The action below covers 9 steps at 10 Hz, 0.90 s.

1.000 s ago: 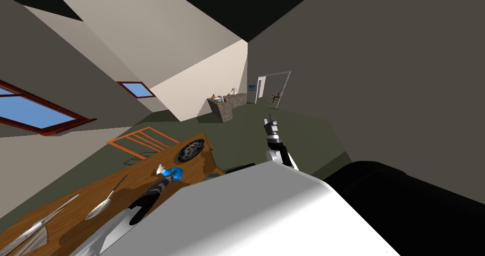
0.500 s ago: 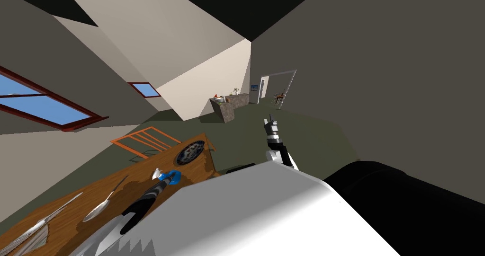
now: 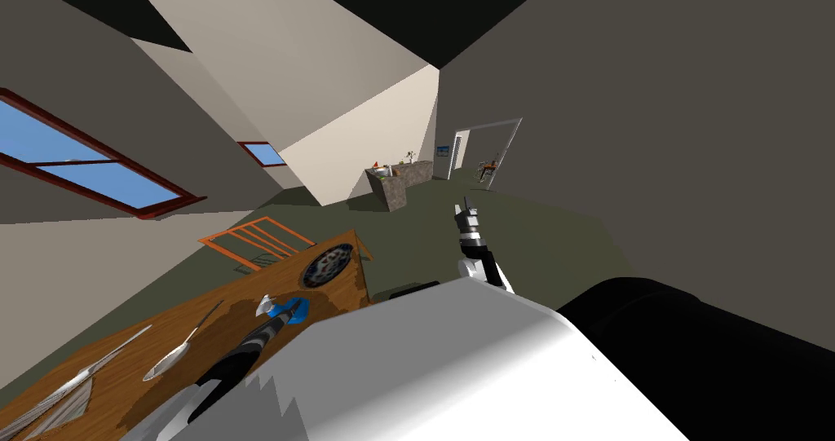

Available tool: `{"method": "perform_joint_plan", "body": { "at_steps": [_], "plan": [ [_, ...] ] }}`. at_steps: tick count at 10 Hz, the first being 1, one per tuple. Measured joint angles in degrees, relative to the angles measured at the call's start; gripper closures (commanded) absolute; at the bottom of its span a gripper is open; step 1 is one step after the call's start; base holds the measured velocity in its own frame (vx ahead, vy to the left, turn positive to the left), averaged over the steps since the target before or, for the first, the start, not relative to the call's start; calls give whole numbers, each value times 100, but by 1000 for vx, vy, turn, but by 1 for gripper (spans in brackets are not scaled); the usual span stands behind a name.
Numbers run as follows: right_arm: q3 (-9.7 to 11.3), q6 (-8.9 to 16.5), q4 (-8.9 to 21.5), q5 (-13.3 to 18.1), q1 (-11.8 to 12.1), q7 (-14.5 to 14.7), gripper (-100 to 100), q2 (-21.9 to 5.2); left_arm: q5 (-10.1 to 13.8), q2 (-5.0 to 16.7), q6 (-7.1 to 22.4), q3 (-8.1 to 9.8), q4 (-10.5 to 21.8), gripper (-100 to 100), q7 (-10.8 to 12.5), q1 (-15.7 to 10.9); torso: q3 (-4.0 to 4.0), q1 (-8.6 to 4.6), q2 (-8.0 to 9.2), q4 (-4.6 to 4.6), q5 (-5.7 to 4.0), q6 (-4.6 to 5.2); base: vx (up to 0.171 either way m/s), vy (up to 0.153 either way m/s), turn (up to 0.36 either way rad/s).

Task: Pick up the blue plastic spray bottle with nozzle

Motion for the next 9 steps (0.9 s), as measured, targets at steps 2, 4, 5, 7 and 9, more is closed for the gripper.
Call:
{"method": "perform_joint_plan", "body": {
  "at_steps": [2,4,5,7,9],
  "plan": [
    [0,0,0,0,-1,0,0,0,-3,-1,-21,2,2,100,-1,-1,15,10,26,6,2,-1,3,-1,0],
    [0,0,0,0,-1,0,0,0,-5,2,-19,4,1,100,-5,-2,17,14,31,6,6,-1,0,0,0],
    [0,0,0,0,-1,0,0,0,-5,2,-20,4,1,100,-4,-2,18,14,32,6,6,-1,0,0,0],
    [0,0,0,0,-1,0,0,0,-5,1,-20,4,1,100,-4,-2,18,14,32,6,5,-1,-28,10,-57],
    [0,1,0,0,-3,0,0,0,140,56,245,-149,-251,100,50,51,37,25,63,15,6,9,-105,43,-134]
  ]
}}
